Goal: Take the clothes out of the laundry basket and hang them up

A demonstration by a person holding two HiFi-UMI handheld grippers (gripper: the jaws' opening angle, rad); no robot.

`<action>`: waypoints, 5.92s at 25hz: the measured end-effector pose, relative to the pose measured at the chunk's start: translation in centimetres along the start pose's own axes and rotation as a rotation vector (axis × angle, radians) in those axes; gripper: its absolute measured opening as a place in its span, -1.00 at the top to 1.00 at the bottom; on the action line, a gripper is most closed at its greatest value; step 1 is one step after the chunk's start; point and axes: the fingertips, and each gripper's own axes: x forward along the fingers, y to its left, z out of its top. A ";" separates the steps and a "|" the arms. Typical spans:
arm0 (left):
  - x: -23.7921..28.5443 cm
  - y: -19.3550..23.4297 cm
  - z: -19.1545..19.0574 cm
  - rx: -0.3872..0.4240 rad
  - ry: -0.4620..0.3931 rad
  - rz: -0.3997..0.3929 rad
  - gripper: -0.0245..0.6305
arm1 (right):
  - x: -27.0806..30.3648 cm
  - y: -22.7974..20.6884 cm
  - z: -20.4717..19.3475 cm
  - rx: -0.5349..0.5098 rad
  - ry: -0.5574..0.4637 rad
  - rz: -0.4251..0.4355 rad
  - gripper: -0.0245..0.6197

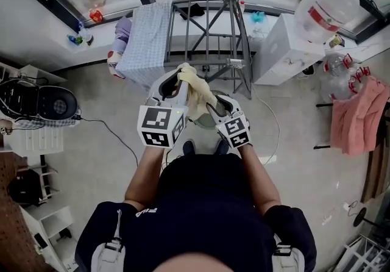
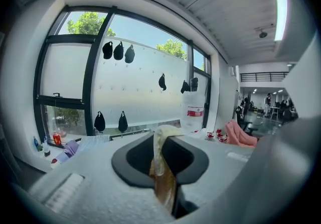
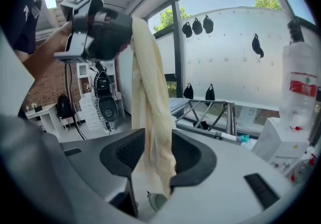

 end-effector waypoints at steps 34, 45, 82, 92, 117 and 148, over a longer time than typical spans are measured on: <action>-5.5 11.5 -2.7 -0.176 -0.040 0.124 0.78 | -7.4 -8.6 13.2 0.235 -0.263 -0.270 0.87; -6.0 13.6 0.2 -0.116 -0.111 0.089 0.78 | -8.4 -8.2 18.7 0.198 -0.340 -0.455 0.87; 17.8 23.5 5.3 -0.034 0.012 0.145 0.77 | 6.0 -28.4 27.7 0.090 -0.286 -0.618 0.87; 27.9 29.2 5.3 -0.108 0.060 0.052 0.77 | 13.2 -34.7 28.7 0.120 -0.197 -0.686 0.87; 46.1 37.0 1.1 -0.168 0.242 -0.010 0.77 | 27.8 -47.8 27.8 0.103 -0.007 -0.712 0.87; 53.7 39.2 -16.7 -0.194 0.721 -0.049 0.33 | 39.2 -52.1 11.6 0.276 0.461 -0.469 0.13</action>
